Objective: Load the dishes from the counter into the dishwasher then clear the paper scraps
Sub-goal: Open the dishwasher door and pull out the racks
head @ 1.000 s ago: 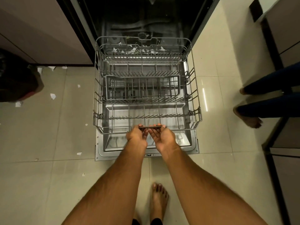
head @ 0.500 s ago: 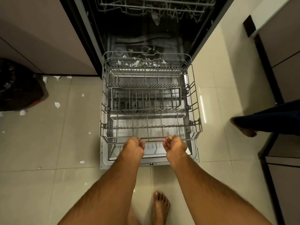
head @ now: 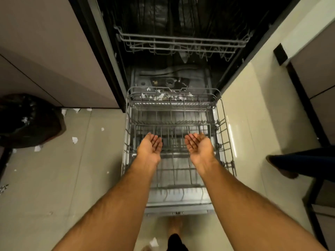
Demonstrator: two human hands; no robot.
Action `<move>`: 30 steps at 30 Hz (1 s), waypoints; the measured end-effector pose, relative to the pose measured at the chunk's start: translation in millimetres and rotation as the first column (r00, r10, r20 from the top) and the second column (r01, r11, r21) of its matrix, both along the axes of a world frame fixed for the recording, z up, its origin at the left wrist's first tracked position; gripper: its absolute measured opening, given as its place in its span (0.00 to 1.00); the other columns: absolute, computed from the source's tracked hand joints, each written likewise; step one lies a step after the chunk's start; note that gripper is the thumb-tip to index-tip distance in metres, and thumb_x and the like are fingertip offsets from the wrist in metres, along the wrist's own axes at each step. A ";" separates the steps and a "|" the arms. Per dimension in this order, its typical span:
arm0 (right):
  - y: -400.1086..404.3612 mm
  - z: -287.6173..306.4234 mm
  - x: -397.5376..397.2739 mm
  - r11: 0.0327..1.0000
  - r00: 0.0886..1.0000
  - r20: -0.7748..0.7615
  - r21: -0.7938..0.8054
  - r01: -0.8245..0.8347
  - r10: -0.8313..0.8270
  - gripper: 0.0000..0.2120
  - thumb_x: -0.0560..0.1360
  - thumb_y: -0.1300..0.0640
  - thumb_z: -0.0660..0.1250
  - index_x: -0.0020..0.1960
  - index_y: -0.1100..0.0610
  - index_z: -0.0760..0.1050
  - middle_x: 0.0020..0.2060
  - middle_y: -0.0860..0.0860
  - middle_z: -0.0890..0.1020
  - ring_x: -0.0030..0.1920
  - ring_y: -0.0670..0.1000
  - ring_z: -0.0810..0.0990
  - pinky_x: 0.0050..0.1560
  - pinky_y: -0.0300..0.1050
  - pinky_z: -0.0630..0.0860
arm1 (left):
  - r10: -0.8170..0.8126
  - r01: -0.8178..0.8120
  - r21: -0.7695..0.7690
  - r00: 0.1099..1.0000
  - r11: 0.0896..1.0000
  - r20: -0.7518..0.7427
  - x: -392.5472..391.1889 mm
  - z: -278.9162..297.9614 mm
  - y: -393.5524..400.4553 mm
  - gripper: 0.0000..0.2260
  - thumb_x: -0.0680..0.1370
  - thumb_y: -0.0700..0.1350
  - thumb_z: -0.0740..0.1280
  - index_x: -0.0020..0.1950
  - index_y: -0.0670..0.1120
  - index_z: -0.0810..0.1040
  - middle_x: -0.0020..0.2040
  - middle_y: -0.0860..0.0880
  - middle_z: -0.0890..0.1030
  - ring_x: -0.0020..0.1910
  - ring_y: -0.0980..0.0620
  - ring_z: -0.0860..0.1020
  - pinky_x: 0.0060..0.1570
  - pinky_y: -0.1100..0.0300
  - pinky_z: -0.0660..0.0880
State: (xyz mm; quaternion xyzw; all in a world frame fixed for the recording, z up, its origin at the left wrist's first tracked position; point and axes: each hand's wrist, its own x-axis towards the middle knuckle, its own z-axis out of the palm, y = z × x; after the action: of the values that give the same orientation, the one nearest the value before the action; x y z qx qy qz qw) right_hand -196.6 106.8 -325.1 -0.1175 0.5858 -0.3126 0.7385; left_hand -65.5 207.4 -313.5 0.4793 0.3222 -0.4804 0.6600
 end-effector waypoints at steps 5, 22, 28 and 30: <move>-65.2 24.1 47.8 0.999 0.986 0.168 -0.049 0.017 -0.008 0.12 0.85 0.53 0.60 0.56 0.62 0.76 0.56 0.60 0.82 0.57 0.58 0.83 0.63 0.52 0.79 | 0.066 -0.063 -0.100 0.998 0.993 0.022 34.5 23.0 -64.4 0.15 0.83 0.50 0.64 0.61 0.41 0.79 0.58 0.45 0.82 0.55 0.49 0.82 0.59 0.56 0.77; -249.1 66.0 156.7 0.989 0.817 0.569 -0.041 0.141 -0.093 0.34 0.82 0.35 0.57 0.77 0.60 0.65 0.72 0.65 0.71 0.73 0.66 0.70 0.76 0.64 0.63 | 0.295 -0.241 -0.495 0.955 0.835 0.034 145.6 64.2 -240.2 0.25 0.83 0.59 0.58 0.71 0.41 0.73 0.68 0.39 0.76 0.70 0.43 0.73 0.75 0.46 0.64; -254.2 73.5 160.6 0.985 0.783 0.620 -0.093 0.144 -0.056 0.24 0.83 0.42 0.60 0.69 0.58 0.75 0.64 0.64 0.79 0.63 0.67 0.79 0.69 0.64 0.72 | 0.324 -0.273 -0.635 0.945 0.722 -0.038 147.9 63.7 -249.6 0.25 0.84 0.59 0.55 0.69 0.41 0.74 0.62 0.39 0.82 0.66 0.39 0.77 0.73 0.41 0.65; -251.9 74.5 157.8 0.986 0.782 0.621 -0.092 0.140 -0.054 0.22 0.83 0.43 0.62 0.67 0.58 0.77 0.64 0.63 0.80 0.63 0.65 0.80 0.68 0.62 0.74 | 0.285 -0.228 -0.622 0.959 0.749 -0.008 145.0 65.6 -249.3 0.25 0.84 0.61 0.54 0.63 0.42 0.78 0.58 0.43 0.84 0.66 0.43 0.78 0.70 0.45 0.65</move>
State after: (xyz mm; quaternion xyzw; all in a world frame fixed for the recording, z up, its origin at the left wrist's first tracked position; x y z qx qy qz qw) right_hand -38.7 -145.1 -250.6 -0.0276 0.2958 -0.4097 0.8625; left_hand 79.5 -41.9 -248.0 0.2088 0.1809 -0.4425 0.8532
